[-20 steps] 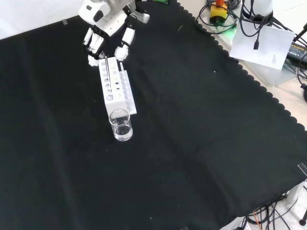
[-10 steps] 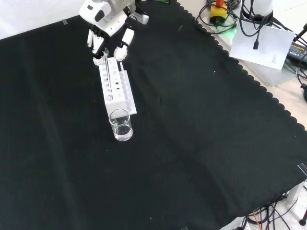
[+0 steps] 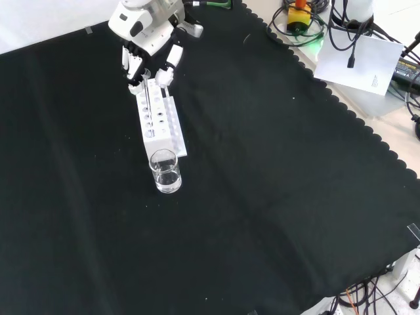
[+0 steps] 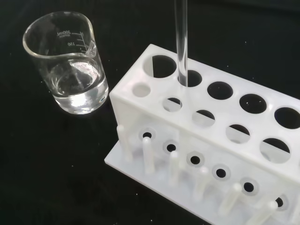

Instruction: Take the glass rod from the white test tube rack.

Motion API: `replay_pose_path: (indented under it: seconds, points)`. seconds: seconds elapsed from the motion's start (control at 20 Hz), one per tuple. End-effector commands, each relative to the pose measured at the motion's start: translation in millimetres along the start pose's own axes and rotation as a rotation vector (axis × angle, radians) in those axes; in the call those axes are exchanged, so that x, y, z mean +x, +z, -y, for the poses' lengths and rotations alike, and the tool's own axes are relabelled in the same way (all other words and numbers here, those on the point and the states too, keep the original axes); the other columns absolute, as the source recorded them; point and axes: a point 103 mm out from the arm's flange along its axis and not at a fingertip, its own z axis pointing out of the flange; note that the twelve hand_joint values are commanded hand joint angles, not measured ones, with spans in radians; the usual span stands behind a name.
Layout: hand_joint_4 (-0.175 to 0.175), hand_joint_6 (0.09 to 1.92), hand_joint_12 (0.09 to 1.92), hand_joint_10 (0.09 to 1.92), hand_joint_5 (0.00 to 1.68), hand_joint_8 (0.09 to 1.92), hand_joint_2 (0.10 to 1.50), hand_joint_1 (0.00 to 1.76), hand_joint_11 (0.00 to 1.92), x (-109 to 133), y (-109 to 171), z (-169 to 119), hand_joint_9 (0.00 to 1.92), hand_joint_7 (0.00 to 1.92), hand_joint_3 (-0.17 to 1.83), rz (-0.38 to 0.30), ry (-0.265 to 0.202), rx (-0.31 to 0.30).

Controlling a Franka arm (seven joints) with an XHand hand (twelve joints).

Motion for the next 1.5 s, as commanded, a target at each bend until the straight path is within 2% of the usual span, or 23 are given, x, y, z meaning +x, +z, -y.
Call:
replay_pose_path:
  seconds: [0.05,0.4,0.75,0.85,1.0,1.05,1.1,1.2,1.35,1.5]
  points:
    - [-0.132,0.89,1.24,0.99,0.49,1.00,1.25,0.77,1.04,1,1,-5,1.16,0.83,-0.17,0.024,-0.001,0.003]
    - [-0.170,0.90,1.22,1.10,0.57,1.00,1.26,0.84,1.28,2,9,-9,1.29,0.91,-0.17,0.020,-0.003,0.001]
    - [-0.175,0.91,1.13,1.08,0.70,1.05,1.27,1.00,1.62,4,9,-13,1.47,1.01,-0.17,0.024,-0.010,-0.042]
    - [-0.175,1.17,1.09,1.06,0.74,1.07,1.26,1.06,1.71,6,8,-14,1.52,1.04,-0.10,0.014,-0.019,-0.066]
    - [-0.175,1.30,0.93,1.03,0.76,1.14,1.24,1.09,1.84,8,5,-14,1.62,1.03,-0.02,-0.005,-0.024,-0.110]
    - [-0.175,1.29,0.85,1.03,0.77,1.19,1.22,1.14,1.87,9,5,-14,1.66,0.97,-0.02,-0.022,-0.025,-0.129]
    - [-0.175,1.27,0.76,1.02,0.79,1.23,1.21,1.18,1.87,10,3,-12,1.68,0.92,-0.01,-0.027,-0.029,-0.185]
    - [-0.175,1.23,0.67,1.03,0.82,1.25,1.19,1.22,1.82,12,0,-11,1.68,0.89,-0.01,-0.015,-0.029,-0.255]
    - [-0.175,0.84,0.71,1.09,0.94,1.32,1.16,1.26,1.68,17,-4,-7,1.60,0.97,-0.04,0.005,-0.022,-0.339]
    - [-0.175,0.70,0.73,1.09,1.00,1.31,1.15,1.28,1.62,21,-16,3,1.57,1.00,-0.06,0.002,-0.010,-0.348]
